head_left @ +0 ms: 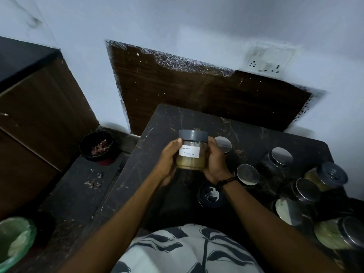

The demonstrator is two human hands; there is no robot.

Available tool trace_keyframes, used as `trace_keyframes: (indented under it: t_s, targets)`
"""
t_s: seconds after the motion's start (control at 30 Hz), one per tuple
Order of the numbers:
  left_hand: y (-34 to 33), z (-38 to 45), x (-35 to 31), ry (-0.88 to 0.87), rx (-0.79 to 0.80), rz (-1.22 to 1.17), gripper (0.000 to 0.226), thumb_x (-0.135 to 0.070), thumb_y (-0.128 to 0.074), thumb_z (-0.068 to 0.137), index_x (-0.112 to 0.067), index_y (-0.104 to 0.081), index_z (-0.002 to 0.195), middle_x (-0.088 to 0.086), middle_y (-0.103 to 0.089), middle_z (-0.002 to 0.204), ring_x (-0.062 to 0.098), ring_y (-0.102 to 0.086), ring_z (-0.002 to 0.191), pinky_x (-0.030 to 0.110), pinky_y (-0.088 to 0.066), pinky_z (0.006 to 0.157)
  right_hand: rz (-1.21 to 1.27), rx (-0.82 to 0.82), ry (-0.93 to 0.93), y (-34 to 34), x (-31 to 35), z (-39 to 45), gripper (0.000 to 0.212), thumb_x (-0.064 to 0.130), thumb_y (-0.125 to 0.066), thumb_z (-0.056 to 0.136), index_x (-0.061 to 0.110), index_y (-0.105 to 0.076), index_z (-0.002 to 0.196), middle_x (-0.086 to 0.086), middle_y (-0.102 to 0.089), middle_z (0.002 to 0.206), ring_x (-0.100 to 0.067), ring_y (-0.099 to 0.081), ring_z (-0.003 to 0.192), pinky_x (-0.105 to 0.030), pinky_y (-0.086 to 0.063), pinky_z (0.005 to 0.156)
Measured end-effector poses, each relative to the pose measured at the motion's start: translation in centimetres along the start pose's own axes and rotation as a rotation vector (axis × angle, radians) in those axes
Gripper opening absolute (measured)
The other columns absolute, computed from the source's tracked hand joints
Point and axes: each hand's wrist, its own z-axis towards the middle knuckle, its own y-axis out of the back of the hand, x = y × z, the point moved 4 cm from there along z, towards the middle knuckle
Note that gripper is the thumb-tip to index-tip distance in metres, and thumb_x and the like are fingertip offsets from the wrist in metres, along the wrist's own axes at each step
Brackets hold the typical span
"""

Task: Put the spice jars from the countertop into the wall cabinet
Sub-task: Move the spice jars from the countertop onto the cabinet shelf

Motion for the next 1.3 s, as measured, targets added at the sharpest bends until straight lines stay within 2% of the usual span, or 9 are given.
trace_keyframes:
  t_s: [0.17,0.27,0.57,0.63,0.8,0.97,1.17,1.23,1.3]
  targets:
    - [-0.7,-0.6,1.6,0.040,-0.079,-0.116,0.073,-0.043,-0.067,0.083,0.002,-0.047,0.137,0.033,-0.055,0.134,0.039,-0.062,0.109,0.055,-0.054,0.089,0.046,0.000,-0.109,0.3,-1.4,-1.7,0.056,0.044,-0.031,0.102,0.003,-0.055,0.131,-0.021,-0.065,0.125,-0.036,-0.060,0.118,-0.047,-0.050,0.099]
    - [-1.1,-1.2,2.3,0.054,-0.119,-0.110,0.073,-0.043,-0.069,0.081,0.001,-0.048,0.136,0.033,-0.057,0.133,0.046,-0.061,0.112,0.059,-0.052,0.092,0.114,-0.014,-0.121,1.0,-2.1,-2.7,0.052,0.039,-0.035,0.100,0.003,-0.055,0.132,-0.021,-0.064,0.126,-0.037,-0.057,0.121,-0.049,-0.044,0.105]
    - [-4.7,-0.8,-2.5,-0.107,-0.072,-0.107,0.062,-0.039,-0.065,0.086,0.000,-0.052,0.132,0.029,-0.061,0.127,0.035,-0.065,0.104,0.049,-0.057,0.084,0.109,-0.002,0.088,-0.2,4.1,-3.0,0.037,0.013,-0.041,0.096,0.010,-0.051,0.131,-0.023,-0.063,0.123,-0.032,-0.064,0.105,-0.045,-0.055,0.085]
    - [-5.7,-0.2,-4.5,-0.161,-0.044,-0.107,0.052,-0.034,-0.058,0.093,0.000,-0.053,0.131,0.029,-0.062,0.125,0.034,-0.064,0.104,0.050,-0.055,0.087,0.108,-0.012,0.134,-0.9,6.5,-2.7,0.032,0.012,-0.042,0.096,0.013,-0.051,0.127,-0.021,-0.064,0.120,-0.033,-0.065,0.103,-0.050,-0.053,0.089]
    - [-8.3,1.1,-10.0,-0.322,0.046,-0.079,0.044,-0.029,-0.058,0.087,-0.008,-0.060,0.125,0.010,-0.073,0.106,0.022,-0.071,0.094,0.034,-0.058,0.071,0.080,-0.015,0.288,-2.7,12.4,-2.2,0.028,0.013,-0.047,0.096,0.012,-0.048,0.124,-0.015,-0.065,0.112,-0.022,-0.071,0.090,-0.039,-0.059,0.073]
    - [-9.9,1.7,-13.1,-0.419,0.092,-0.077,0.038,-0.029,-0.064,0.081,-0.013,-0.066,0.115,0.009,-0.075,0.101,0.020,-0.072,0.089,0.030,-0.058,0.066,-0.018,-0.094,0.427,-3.7,15.6,-2.1,0.009,0.014,-0.050,0.096,0.015,-0.050,0.105,-0.011,-0.061,0.103,-0.022,-0.064,0.089,-0.043,-0.053,0.075]
    - [-10.7,2.2,-14.9,-0.470,0.042,-0.079,0.040,-0.030,-0.061,0.088,-0.012,-0.062,0.123,0.017,-0.071,0.114,0.029,-0.070,0.098,0.036,-0.058,0.073,-0.135,-0.112,0.521,-4.5,17.4,-2.5,0.018,0.025,-0.054,0.096,0.012,-0.049,0.108,-0.012,-0.062,0.110,-0.023,-0.066,0.096,-0.044,-0.055,0.081]
    - [-11.2,2.4,-16.0,-0.507,0.018,-0.089,0.035,-0.028,-0.062,0.091,-0.013,-0.060,0.123,0.018,-0.070,0.114,0.028,-0.070,0.098,0.035,-0.058,0.072,-0.141,-0.083,0.570,-5.0,18.7,-2.5,0.015,0.021,-0.053,0.097,0.014,-0.052,0.110,-0.011,-0.064,0.112,-0.028,-0.064,0.104,-0.047,-0.053,0.086]
    - [-12.0,2.7,-18.0,-0.571,-0.006,-0.111,0.029,-0.028,-0.065,0.089,-0.015,-0.061,0.116,0.016,-0.070,0.110,0.024,-0.070,0.094,0.034,-0.057,0.071,-0.172,-0.034,0.632,-6.0,20.5,-2.4,0.018,0.014,-0.051,0.096,0.021,-0.057,0.111,-0.003,-0.067,0.113,-0.024,-0.063,0.107,-0.038,-0.056,0.085]
